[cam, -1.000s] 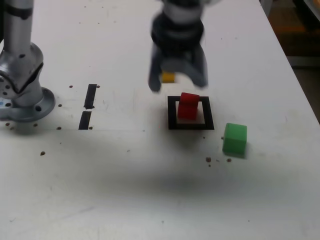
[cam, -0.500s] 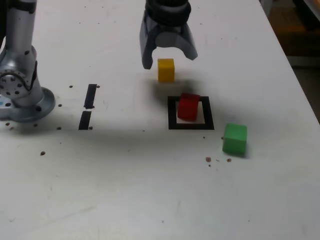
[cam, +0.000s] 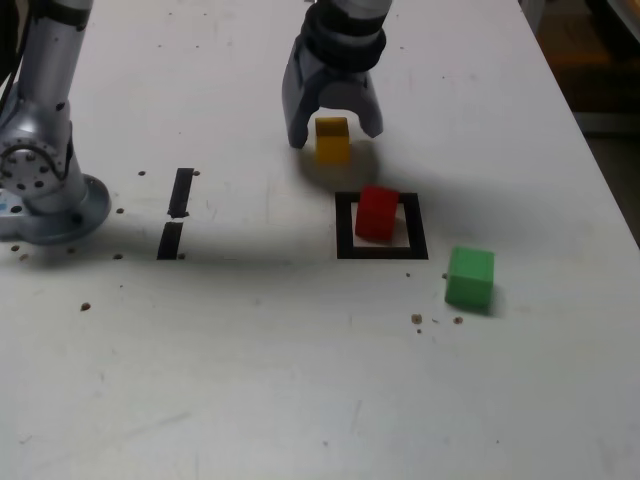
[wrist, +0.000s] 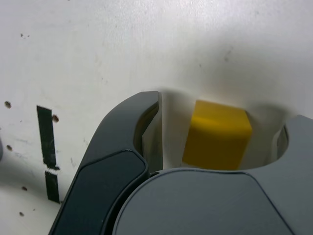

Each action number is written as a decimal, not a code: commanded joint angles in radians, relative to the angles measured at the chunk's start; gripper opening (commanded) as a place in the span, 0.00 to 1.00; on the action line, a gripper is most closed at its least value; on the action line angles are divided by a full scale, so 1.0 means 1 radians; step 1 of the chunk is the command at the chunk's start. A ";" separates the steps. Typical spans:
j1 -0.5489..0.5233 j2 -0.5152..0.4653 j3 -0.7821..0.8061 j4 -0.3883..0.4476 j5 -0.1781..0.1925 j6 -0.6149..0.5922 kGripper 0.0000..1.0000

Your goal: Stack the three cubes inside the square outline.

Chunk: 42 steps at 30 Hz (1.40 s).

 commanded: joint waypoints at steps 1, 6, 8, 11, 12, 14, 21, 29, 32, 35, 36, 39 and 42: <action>0.013 0.007 0.017 -0.023 -0.003 0.006 0.79; 0.020 0.014 0.020 -0.050 -0.003 0.012 0.61; 0.020 0.015 0.015 -0.053 -0.002 0.012 0.54; 0.019 0.012 0.012 -0.055 -0.003 0.012 0.47; 0.019 0.009 0.011 -0.055 -0.003 0.012 0.45; 0.017 0.002 0.010 -0.055 -0.003 0.012 0.41; -0.019 -0.049 -0.006 -0.035 -0.018 0.010 0.30; -0.214 -0.069 -0.210 0.173 -0.024 -0.050 0.30; -0.281 -0.057 -0.263 0.209 -0.030 -0.073 0.30; -0.321 -0.040 -0.276 0.214 -0.041 -0.090 0.30; -0.329 -0.033 -0.274 0.213 -0.044 -0.094 0.30; -0.340 -0.011 -0.264 0.206 -0.048 -0.102 0.30; -0.343 0.005 -0.261 0.199 -0.047 -0.106 0.30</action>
